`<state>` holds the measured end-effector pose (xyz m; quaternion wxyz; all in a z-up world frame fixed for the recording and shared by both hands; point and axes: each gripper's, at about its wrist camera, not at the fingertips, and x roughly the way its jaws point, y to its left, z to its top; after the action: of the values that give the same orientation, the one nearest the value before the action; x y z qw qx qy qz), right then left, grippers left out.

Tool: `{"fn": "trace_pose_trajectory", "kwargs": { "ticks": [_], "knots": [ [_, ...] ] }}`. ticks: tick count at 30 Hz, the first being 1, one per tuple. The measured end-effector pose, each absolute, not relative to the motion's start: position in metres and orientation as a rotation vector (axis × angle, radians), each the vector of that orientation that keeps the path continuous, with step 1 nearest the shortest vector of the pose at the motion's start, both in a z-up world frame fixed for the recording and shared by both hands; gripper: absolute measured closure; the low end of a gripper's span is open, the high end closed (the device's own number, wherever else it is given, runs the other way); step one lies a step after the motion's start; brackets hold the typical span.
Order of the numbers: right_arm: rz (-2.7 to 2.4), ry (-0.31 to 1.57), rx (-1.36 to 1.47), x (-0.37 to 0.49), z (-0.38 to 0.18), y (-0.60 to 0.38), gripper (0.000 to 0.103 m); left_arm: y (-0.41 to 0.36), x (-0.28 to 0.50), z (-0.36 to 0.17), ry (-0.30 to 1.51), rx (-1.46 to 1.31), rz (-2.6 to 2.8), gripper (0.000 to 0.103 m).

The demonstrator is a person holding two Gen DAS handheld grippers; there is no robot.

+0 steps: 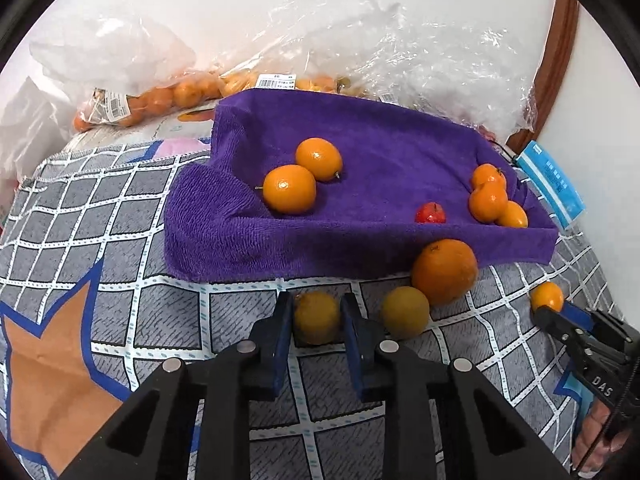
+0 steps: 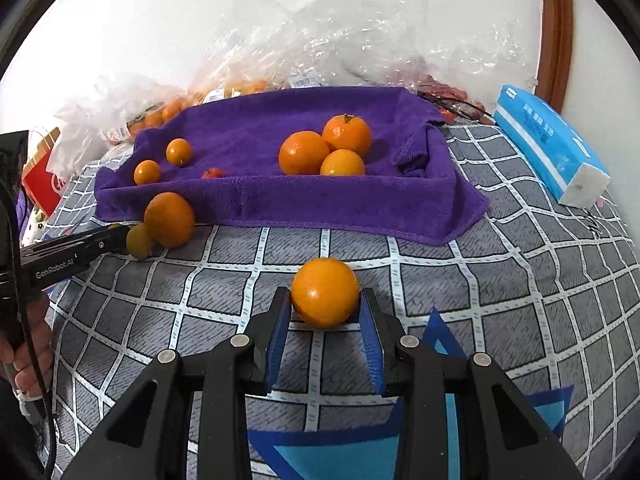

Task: Organize fruits
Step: 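Grasp an orange with the right gripper while the left grasps a yellow fruit, then carry the orange and yellow fruit over the purple towel with both grippers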

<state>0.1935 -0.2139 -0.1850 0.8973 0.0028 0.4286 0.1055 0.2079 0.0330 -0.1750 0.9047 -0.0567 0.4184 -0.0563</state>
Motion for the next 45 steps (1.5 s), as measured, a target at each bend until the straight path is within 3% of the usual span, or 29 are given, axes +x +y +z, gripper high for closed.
{"fn": "trace_pose_trajectory", "kwargs": {
  "ticks": [26,34,45],
  "knots": [
    [0.144,0.815,0.012,0.184,-0.176,-0.218,0.069,0.017,0.188,-0.155,0.736,-0.064,-0.148,0.080],
    [0.172,0.762,0.022,0.172,-0.144,-0.206,0.069,0.025,0.178,-0.141,0.742,-0.095,-0.141,0.080],
    [0.230,0.692,0.028,0.194,-0.098,-0.184,0.069,0.035,0.181,-0.082,0.682,-0.107,-0.112,0.080]
  ]
}}
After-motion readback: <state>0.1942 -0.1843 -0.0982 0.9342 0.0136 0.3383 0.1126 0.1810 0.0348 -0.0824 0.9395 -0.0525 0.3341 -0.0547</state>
